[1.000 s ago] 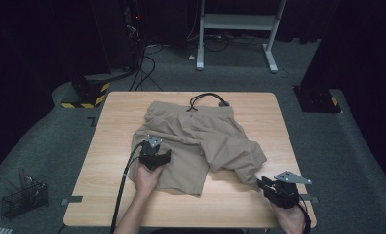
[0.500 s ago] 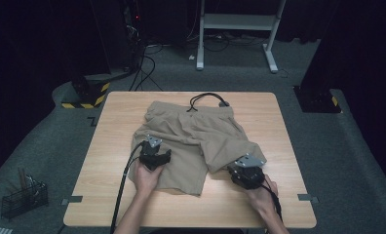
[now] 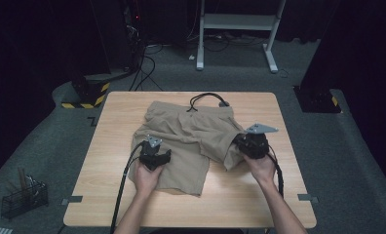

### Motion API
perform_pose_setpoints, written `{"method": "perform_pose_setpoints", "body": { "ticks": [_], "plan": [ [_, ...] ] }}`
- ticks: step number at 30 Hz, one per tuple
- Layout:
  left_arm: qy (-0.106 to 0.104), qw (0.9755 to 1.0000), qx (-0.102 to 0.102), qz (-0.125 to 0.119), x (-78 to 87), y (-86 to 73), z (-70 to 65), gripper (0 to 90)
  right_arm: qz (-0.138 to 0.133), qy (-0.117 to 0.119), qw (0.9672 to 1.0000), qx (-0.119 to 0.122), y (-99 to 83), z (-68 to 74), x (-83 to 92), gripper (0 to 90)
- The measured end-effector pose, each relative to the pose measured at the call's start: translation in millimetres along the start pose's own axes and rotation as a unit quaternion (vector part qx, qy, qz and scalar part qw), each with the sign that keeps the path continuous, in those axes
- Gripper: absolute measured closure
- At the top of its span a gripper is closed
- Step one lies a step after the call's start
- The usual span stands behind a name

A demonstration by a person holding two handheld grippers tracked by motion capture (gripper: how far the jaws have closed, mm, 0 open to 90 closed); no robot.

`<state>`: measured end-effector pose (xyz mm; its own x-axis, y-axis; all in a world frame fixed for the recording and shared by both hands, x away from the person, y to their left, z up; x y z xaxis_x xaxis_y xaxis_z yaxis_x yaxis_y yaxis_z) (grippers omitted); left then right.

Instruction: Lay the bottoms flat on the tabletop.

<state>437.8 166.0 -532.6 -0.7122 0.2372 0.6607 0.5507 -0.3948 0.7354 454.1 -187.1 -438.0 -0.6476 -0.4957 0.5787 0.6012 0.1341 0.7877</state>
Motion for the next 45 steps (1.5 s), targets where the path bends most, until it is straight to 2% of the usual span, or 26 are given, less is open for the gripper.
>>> {"method": "perform_pose_setpoints", "body": {
  "ticks": [1,2,3,5,7,9,12,13,14,15,17,20,22,24,27,29,31,33,34,36,39,40,41,42,43,45],
  "plan": [
    [0.0,1.0,0.0,0.0,0.0,0.0,0.0,34.8,0.005,-0.008,0.9999,-0.013,3.3,-7.9,-6.9,87.5],
    [0.0,1.0,0.0,0.0,0.0,0.0,0.0,34.8,0.027,-0.032,0.9986,-0.034,3.0,-23.1,-26.3,87.1],
    [0.0,1.0,0.0,0.0,0.0,0.0,0.0,34.8,0.027,-0.032,0.9986,-0.034,3.0,-23.1,-26.3,87.1],
    [0.0,1.0,0.0,0.0,0.0,0.0,0.0,34.8,0.072,-0.049,0.995,-0.049,-6.4,-36.8,-50.3,85.7],
    [0.0,1.0,0.0,0.0,0.0,0.0,0.0,34.8,0.104,-0.06,0.9915,-0.049,-19.6,-42.9,-66.1,82.0],
    [0.0,1.0,0.0,0.0,0.0,0.0,0.0,34.8,0.103,-0.052,0.9919,-0.052,-27.8,-42.6,-66.3,75.9],
    [0.0,1.0,0.0,0.0,0.0,0.0,0.0,34.8,0.078,-0.044,0.9953,-0.036,-30.9,-32.7,-46.2,68.5],
    [0.0,1.0,0.0,0.0,0.0,0.0,0.0,34.8,0.057,-0.04,0.9975,-0.009,-32.6,-21.6,-28.3,66.5],
    [0.0,1.0,0.0,0.0,0.0,0.0,-0.1,34.8,0.057,-0.04,0.9975,-0.009,-32.6,-21.6,-28.3,66.5],
    [0.0,1.0,0.0,0.0,0.0,0.0,-0.1,34.8,0.051,-0.035,0.9981,0.003,-34.3,-15.4,-19.7,66.3],
    [0.0,1.0,0.0,0.0,0.0,0.0,-0.1,34.7,0.047,-0.024,0.9977,0.043,-42.0,2.7,-4.9,67.7],
    [0.0,1.0,0.0,0.0,0.0,0.0,-0.1,34.7,0.056,-0.011,0.9967,0.057,-44.5,11.6,-5.7,70.6],
    [0.0,1.0,0.0,0.0,0.0,0.0,0.0,34.7,0.062,-0.005,0.9963,0.059,-40.9,18.2,-13.5,72.4],
    [0.0,1.0,0.0,0.0,0.0,0.0,0.0,34.7,0.051,0.006,0.9974,0.05,-30.8,23.1,-23.6,72.0],
    [0.0,1.0,0.0,0.0,0.0,0.0,0.0,34.7,0.03,0.022,0.9985,0.041,-10.6,34.3,-39.6,67.4],
    [0.0,1.0,0.0,0.0,0.0,0.0,-0.1,34.7,0.029,0.029,0.9983,0.043,0.7,42.9,-51.4,65.1],
    [0.0,1.0,0.0,0.0,0.0,0.0,0.0,34.7,0.041,0.025,0.9979,0.043,5.9,46.4,-67.5,62.9],
    [0.0,1.0,0.0,0.0,0.0,0.0,0.0,34.7,0.068,0.007,0.9969,0.041,2.3,43.3,-88.0,60.3],
    [0.001,1.0,0.0,0.0,0.1,0.0,0.1,34.6,0.115,-0.013,0.9926,0.037,-7.9,36.9,-106.6,59.6],
    [0.0,1.0,0.0,0.0,0.0,0.0,0.1,34.6,0.126,-0.019,0.9911,0.038,-13.0,33.8,-110.8,59.6],
    [0.0,1.0,0.0,0.0,0.0,0.0,0.0,34.7,0.106,-0.004,0.9939,0.033,-18.0,30.7,-95.5,58.6],
    [0.0,1.0,0.0,0.0,0.0,0.0,0.0,34.7,0.097,-0.002,0.9945,0.039,-18.5,31.8,-85.7,58.2],
    [0.0,1.0,0.0,0.0,0.0,0.0,0.0,34.7,0.075,-0.005,0.996,0.049,-20.8,33.6,-63.2,58.0],
    [0.0,1.0,0.0,0.0,0.0,0.0,0.0,34.7,0.068,-0.003,0.9964,0.051,-22.5,32.7,-52.5,57.6],
    [0.0,1.0,0.0,0.0,0.0,0.0,-0.1,34.7,0.068,-0.003,0.9964,0.051,-22.5,32.7,-52.5,57.6],
    [0.0,1.0,0.0,0.0,0.0,0.0,-0.1,34.7,0.066,-0.011,0.9966,0.048,-29.1,30.1,-36.2,57.4]
  ]
}}
Point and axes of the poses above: each handheld gripper's, and its own axes: x roughly backward along the jaws, y roughly out of its top, z roughly to its left, the point moved 1 cm from there along -x, roughly forward along the jaws, and after that the axes turned 11 degrees about -x, right-handed, at the moved point
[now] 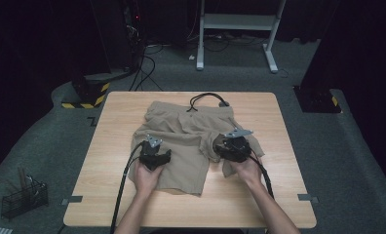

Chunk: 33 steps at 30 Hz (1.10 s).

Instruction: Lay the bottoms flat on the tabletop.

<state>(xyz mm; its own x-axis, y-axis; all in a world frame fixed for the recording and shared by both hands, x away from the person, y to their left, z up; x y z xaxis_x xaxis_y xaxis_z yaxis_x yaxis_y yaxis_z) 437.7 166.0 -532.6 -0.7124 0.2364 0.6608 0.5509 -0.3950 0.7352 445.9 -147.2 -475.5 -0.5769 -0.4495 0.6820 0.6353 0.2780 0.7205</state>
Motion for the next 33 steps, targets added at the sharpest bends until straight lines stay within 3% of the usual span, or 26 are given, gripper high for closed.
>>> {"method": "perform_pose_setpoints", "body": {
  "ticks": [2,5,7,8,9,10,12,13,14,19,22,24,26,28,30,32,33],
  "plan": [
    [0.0,1.0,0.0,0.0,0.0,0.0,0.0,34.7,0.003,-0.003,0.9999,-0.011,-10.9,-2.7,8.0,57.1],
    [0.0,1.0,0.0,0.0,0.0,0.0,0.0,34.7,0.019,-0.015,0.9995,-0.018,-24.6,-4.0,2.9,56.5],
    [0.0,1.0,0.0,0.0,0.0,0.0,0.0,34.7,0.046,-0.048,0.9976,-0.02,-31.4,-8.2,-14.6,69.9],
    [0.0,1.0,0.0,0.0,0.0,0.0,0.0,34.6,0.053,-0.054,0.9969,-0.021,-32.9,-11.0,-18.3,76.9],
    [0.0,1.0,0.0,0.0,0.0,0.0,0.0,34.6,0.053,-0.054,0.9969,-0.021,-32.9,-11.0,-18.3,76.9],
    [0.0,1.0,0.0,0.0,0.0,0.0,0.0,34.7,0.053,-0.05,0.997,-0.026,-34.2,-13.7,-19.4,82.4],
    [0.0,1.0,0.0,0.0,0.0,0.0,0.0,34.7,0.047,-0.051,0.9973,-0.022,-35.0,-16.6,-11.6,88.2],
    [0.0,1.0,0.0,0.0,0.0,0.0,0.0,34.7,0.03,-0.045,0.9985,-0.011,-35.6,-16.3,6.9,88.8],
    [0.0,1.0,0.0,0.0,0.0,0.0,0.0,34.7,0.03,-0.045,0.9985,-0.011,-35.6,-16.3,6.9,88.8],
    [0.0,1.0,0.0,0.0,0.0,0.0,-0.1,34.7,-0.028,-0.016,0.9994,0.01,-42.6,-12.6,73.3,88.9],
    [0.0,1.0,0.0,0.0,0.0,0.0,-0.1,34.7,-0.048,-0.019,0.9986,0.008,-53.1,-13.2,103.6,88.9],
    [0.0,1.0,0.0,0.0,0.0,0.0,-0.1,34.6,-0.048,-0.034,0.9982,0.008,-61.5,-16.1,114.8,88.8],
    [0.0,1.0,0.0,0.0,-0.1,0.0,-0.1,34.7,-0.03,-0.055,0.998,0.003,-71.2,-22.6,113.7,88.6],
    [0.0,1.0,0.0,-0.001,-0.1,0.0,-0.1,34.6,0.015,-0.067,0.9976,-0.012,-81.0,-34.0,98.9,87.3],
    [0.0,1.0,0.0,0.0,-0.1,0.0,-0.1,34.6,0.041,-0.076,0.9959,-0.026,-90.1,-42.1,83.4,78.9],
    [0.0,1.0,0.0,0.0,-0.1,0.0,-0.1,34.6,0.023,-0.067,0.9969,-0.034,-91.9,-40.4,80.0,67.2],
    [0.0,1.0,0.0,0.0,-0.1,0.0,-0.1,34.6,-0.012,-0.05,0.9985,-0.017,-87.5,-30.2,81.6,61.7]
  ]
}}
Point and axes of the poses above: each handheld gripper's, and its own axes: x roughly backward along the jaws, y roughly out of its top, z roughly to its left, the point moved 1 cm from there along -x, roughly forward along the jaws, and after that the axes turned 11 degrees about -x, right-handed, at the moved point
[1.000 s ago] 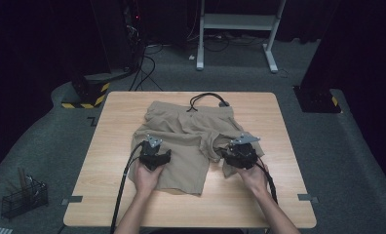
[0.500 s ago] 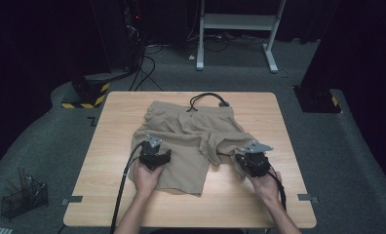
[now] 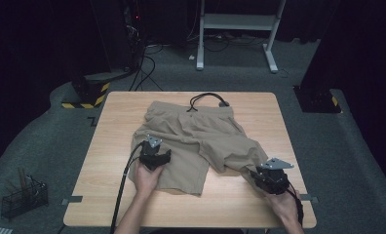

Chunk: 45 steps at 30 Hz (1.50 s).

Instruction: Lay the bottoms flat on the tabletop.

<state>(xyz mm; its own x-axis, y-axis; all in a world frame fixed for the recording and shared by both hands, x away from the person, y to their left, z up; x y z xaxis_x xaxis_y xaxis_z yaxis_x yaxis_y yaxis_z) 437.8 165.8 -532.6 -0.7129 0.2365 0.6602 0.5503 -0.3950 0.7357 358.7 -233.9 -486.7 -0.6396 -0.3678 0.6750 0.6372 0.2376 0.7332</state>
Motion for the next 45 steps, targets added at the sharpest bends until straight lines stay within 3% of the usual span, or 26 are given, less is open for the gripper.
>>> {"method": "perform_pose_setpoints", "body": {
  "ticks": [1,4,8,9,10,11,14,19,21,23,24,25,29,31,34,35,38,40,42,44,45],
  "plan": [
    [0.0,1.0,0.0,0.0,0.0,0.0,0.0,34.6,0.0,0.0,1.0,0.0,0.0,0.0,0.0,61.7],
    [0.0,1.0,0.0,0.0,0.0,0.0,0.0,34.6,-0.023,0.021,0.9992,0.025,10.0,18.3,-5.3,56.5],
    [0.0,1.0,0.0,0.0,0.0,0.0,0.0,34.6,0.0,0.032,0.9989,0.034,22.2,29.5,-35.0,53.9],
    [0.0,1.0,0.0,0.0,0.0,0.0,0.0,34.6,0.01,0.031,0.9989,0.034,23.8,30.2,-43.5,56.2],
    [0.0,1.0,0.0,0.0,0.0,0.0,0.0,34.6,0.02,0.028,0.9987,0.037,25.2,29.6,-51.3,67.2],
    [0.0,1.0,0.0,0.0,0.0,0.0,0.0,34.6,0.028,0.046,0.9983,0.021,28.0,25.2,-58.7,86.5],
    [0.0,1.0,0.0,0.0,0.0,0.0,0.0,34.6,0.016,0.063,0.9979,0.008,33.2,20.1,-54.1,89.7],
    [0.0,1.0,0.0,0.0,0.0,0.0,0.1,34.6,-0.025,0.073,0.9969,-0.016,61.0,2.2,-27.1,89.8],
    [0.0,1.0,0.0,0.0,0.0,0.0,0.1,34.6,-0.031,0.06,0.9971,-0.036,73.0,-10.3,-24.9,89.8],
    [0.0,1.0,0.0,0.0,0.0,0.0,0.1,34.6,-0.022,0.028,0.9982,-0.047,79.6,-23.7,-32.9,89.8],
    [0.0,1.0,0.0,0.0,0.0,0.0,0.1,34.6,-0.014,0.018,0.9984,-0.051,79.7,-28.4,-37.5,89.7],
    [0.0,1.0,0.0,0.0,0.1,0.0,0.1,34.6,-0.013,0.026,0.9981,-0.054,77.4,-29.4,-39.8,89.7],
    [0.0,1.0,0.0,0.0,0.0,0.0,0.1,34.5,-0.01,0.075,0.9972,-0.005,55.7,-2.0,-35.4,77.4],
    [0.0,1.0,0.0,0.0,0.0,0.0,0.0,34.5,-0.011,0.096,0.9953,0.003,42.7,10.0,-32.6,70.2],
    [0.0,1.0,0.0,0.0,0.0,0.0,0.0,34.5,0.004,0.087,0.9961,0.015,28.2,21.1,-38.0,63.5],
    [0.0,1.0,0.0,0.0,0.0,0.0,0.0,34.5,0.014,0.085,0.9961,0.019,22.0,24.6,-46.9,58.2],
    [0.0,1.0,0.0,0.0,0.0,0.0,0.0,34.5,0.013,0.07,0.9971,0.027,18.4,28.4,-54.7,53.7],
    [0.0,1.0,0.0,0.0,0.0,0.0,0.0,34.5,0.017,0.053,0.9977,0.038,17.8,30.1,-62.7,57.0],
    [0.0,1.0,0.0,0.0,0.0,0.0,0.0,34.5,0.031,0.035,0.9979,0.046,17.6,29.9,-69.1,74.3],
    [0.0,1.0,0.0,0.0,0.0,0.0,0.0,34.5,0.033,0.033,0.9981,0.041,17.8,27.2,-70.2,89.6],
    [0.0,1.0,0.0,0.0,0.0,0.0,0.0,34.5,0.027,0.035,0.9983,0.038,19.3,24.6,-68.1,89.7]
  ]
}}
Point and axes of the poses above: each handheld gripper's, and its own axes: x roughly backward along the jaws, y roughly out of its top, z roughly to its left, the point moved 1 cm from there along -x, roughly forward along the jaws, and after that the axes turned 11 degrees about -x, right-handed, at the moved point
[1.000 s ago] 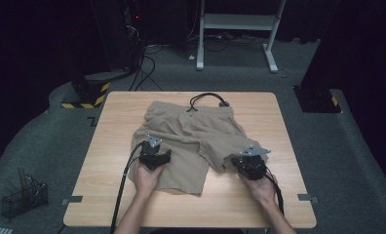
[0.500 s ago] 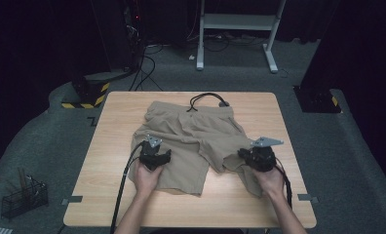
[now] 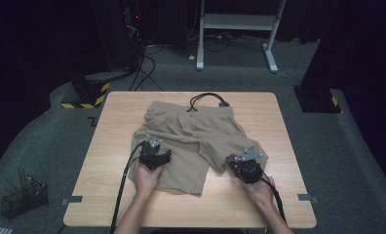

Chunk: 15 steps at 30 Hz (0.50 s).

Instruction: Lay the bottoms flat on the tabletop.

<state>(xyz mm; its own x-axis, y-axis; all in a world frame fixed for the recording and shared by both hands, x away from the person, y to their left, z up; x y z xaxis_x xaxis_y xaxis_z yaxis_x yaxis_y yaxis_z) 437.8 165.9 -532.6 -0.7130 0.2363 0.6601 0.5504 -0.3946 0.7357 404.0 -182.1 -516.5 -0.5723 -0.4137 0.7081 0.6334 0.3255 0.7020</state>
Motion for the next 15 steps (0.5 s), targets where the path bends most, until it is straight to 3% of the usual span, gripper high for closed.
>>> {"method": "perform_pose_setpoints", "body": {
  "ticks": [5,7,8,10,12,15],
  "plan": [
    [0.0,1.0,0.0,0.0,0.0,0.0,0.0,34.5,-0.04,0.015,0.9987,-0.027,11.7,-17.3,26.1,89.9],
    [0.0,1.0,0.0,0.0,0.0,0.0,0.0,34.5,-0.042,0.022,0.9986,-0.022,15.1,-21.7,33.2,89.4],
    [0.0,1.0,0.0,0.0,0.0,0.0,0.0,34.5,-0.039,0.028,0.9987,-0.016,14.8,-20.7,34.1,82.5],
    [0.001,1.0,-0.001,0.0,0.0,0.0,-0.1,34.5,-0.028,0.034,0.999,-0.007,9.3,-14.6,29.9,68.5],
    [0.001,1.0,-0.001,0.0,0.0,0.0,-0.2,34.5,-0.01,0.031,0.9995,-0.003,1.2,-9.2,19.7,60.3],
    [0.0,1.0,0.0,0.0,0.0,0.0,0.0,34.5,0.013,0.025,0.9994,-0.019,-6.4,-11.5,3.4,62.0]
  ]
}}
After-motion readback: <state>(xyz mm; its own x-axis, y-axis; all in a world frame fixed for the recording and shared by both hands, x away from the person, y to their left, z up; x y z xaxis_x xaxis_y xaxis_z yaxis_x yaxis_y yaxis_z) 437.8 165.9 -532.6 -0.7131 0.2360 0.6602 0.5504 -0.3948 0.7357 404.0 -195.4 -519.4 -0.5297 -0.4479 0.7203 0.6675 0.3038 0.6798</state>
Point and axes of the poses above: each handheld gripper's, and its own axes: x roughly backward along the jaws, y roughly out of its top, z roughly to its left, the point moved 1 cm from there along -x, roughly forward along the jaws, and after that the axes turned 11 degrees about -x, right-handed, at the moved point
